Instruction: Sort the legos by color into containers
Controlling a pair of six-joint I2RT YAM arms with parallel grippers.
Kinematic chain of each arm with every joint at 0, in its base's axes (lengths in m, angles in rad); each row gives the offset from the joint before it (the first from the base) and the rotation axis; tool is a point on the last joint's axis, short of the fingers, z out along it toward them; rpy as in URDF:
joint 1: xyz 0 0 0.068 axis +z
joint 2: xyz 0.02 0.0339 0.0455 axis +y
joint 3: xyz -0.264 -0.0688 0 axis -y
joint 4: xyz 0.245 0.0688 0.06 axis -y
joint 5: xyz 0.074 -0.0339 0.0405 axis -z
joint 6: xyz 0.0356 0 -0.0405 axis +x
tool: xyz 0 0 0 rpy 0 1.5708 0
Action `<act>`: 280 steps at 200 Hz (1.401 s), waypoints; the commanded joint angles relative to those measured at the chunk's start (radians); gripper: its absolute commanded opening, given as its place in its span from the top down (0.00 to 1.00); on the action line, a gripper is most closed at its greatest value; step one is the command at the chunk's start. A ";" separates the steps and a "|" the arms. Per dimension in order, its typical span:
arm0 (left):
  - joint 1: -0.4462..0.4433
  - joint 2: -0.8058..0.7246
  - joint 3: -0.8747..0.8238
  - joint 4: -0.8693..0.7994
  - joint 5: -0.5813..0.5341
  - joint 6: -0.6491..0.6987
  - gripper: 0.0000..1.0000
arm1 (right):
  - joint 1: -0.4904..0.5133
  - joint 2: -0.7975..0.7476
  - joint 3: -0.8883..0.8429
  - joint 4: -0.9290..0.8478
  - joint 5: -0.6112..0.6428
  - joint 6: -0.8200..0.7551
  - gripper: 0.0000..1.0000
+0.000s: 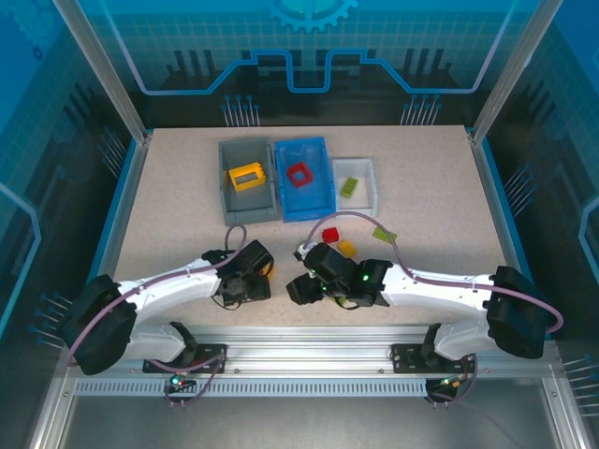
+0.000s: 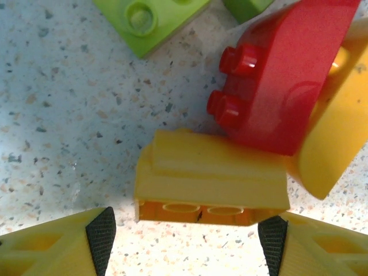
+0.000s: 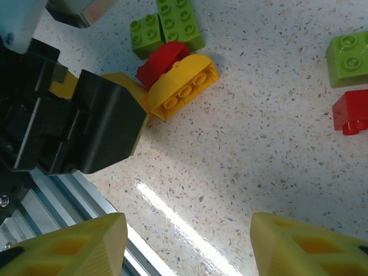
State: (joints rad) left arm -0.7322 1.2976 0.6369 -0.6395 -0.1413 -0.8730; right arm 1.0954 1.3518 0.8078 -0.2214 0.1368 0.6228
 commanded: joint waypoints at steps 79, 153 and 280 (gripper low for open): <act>-0.006 0.058 0.022 0.021 -0.079 0.114 0.53 | 0.015 0.008 0.002 0.019 -0.017 0.031 0.41; -0.005 -0.145 0.217 -0.255 -0.137 0.114 0.54 | 0.023 -0.085 0.038 0.015 0.112 0.027 0.43; 0.412 0.529 0.951 -0.194 -0.081 0.408 0.56 | -0.134 0.099 0.402 -0.003 0.235 -0.028 0.43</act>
State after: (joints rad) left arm -0.3538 1.7195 1.5024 -0.8249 -0.2310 -0.5144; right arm 0.9920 1.4117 1.1709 -0.1932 0.3908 0.5907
